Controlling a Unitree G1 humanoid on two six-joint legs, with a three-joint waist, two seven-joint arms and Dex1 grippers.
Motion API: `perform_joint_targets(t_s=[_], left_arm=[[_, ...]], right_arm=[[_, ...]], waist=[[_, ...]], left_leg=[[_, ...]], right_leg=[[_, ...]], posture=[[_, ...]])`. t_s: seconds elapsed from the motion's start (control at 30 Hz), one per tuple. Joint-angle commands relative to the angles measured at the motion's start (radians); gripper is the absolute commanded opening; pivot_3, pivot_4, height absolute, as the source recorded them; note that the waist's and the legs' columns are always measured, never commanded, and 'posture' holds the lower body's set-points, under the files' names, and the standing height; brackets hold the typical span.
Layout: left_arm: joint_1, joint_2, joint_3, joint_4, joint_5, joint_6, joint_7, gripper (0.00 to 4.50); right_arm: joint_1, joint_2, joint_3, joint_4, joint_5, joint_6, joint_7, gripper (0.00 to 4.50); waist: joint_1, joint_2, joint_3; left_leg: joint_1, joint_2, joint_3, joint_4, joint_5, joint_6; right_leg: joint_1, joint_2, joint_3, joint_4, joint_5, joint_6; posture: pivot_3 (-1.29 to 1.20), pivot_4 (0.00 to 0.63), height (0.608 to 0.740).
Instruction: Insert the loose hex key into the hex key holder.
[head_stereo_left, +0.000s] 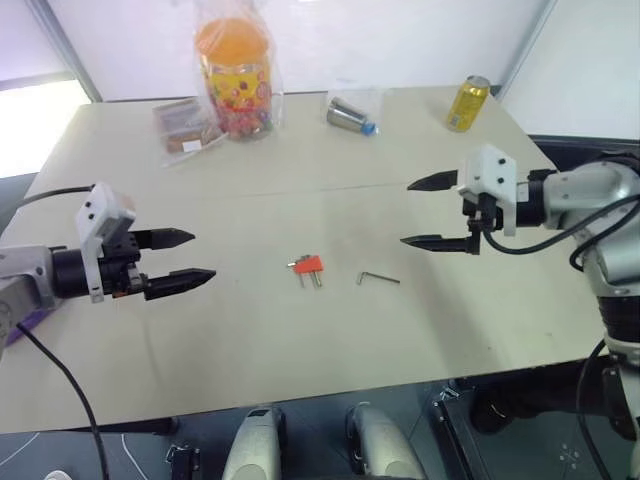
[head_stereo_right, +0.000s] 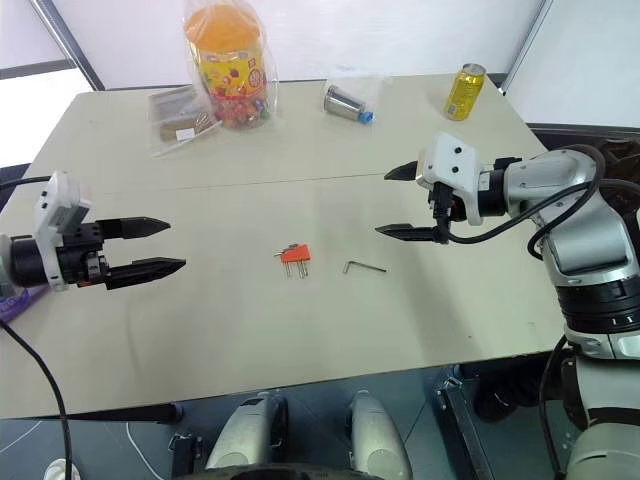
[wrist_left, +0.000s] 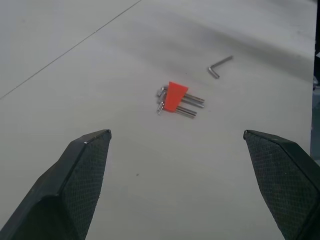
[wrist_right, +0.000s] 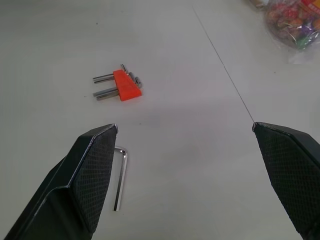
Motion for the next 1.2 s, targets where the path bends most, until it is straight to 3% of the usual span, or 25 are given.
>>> perform_joint_targets(t_s=[0.03, 0.9, 1.2], left_arm=[[-0.032, -0.004, 0.007, -0.010, -0.011, -0.015, -0.002, 4.43], [-0.053, -0.026, -0.017, -0.030, -0.008, 0.013, 0.043, 4.43], [0.003, -0.045, -0.024, -0.101, -0.015, 0.024, 0.070, 4.43]], right_arm=[[-0.015, -0.011, -0.022, -0.033, 0.016, 0.000, 0.006, 4.50], [-0.026, 0.022, 0.015, -0.011, -0.008, -0.013, 0.017, 4.50], [0.002, 0.230, 0.113, 0.083, -0.061, -0.081, -0.077, 4.50]], waist=[[0.000, 0.000, 0.000], [0.000, 0.000, 0.000], [-0.002, 0.000, 0.000]], left_leg=[[0.000, 0.000, 0.000, 0.000, 0.000, 0.000], [0.000, 0.000, 0.000, 0.000, 0.000, 0.000], [0.000, 0.000, 0.000, 0.000, 0.000, 0.000]], right_leg=[[0.000, 0.000, 0.000, 0.000, 0.000, 0.000], [0.000, 0.000, 0.000, 0.000, 0.000, 0.001], [0.000, 0.001, 0.000, 0.002, 0.002, 0.003]], posture=[[0.00, 0.150, 0.740], [0.00, 0.150, 0.740], [0.00, 0.150, 0.740]])
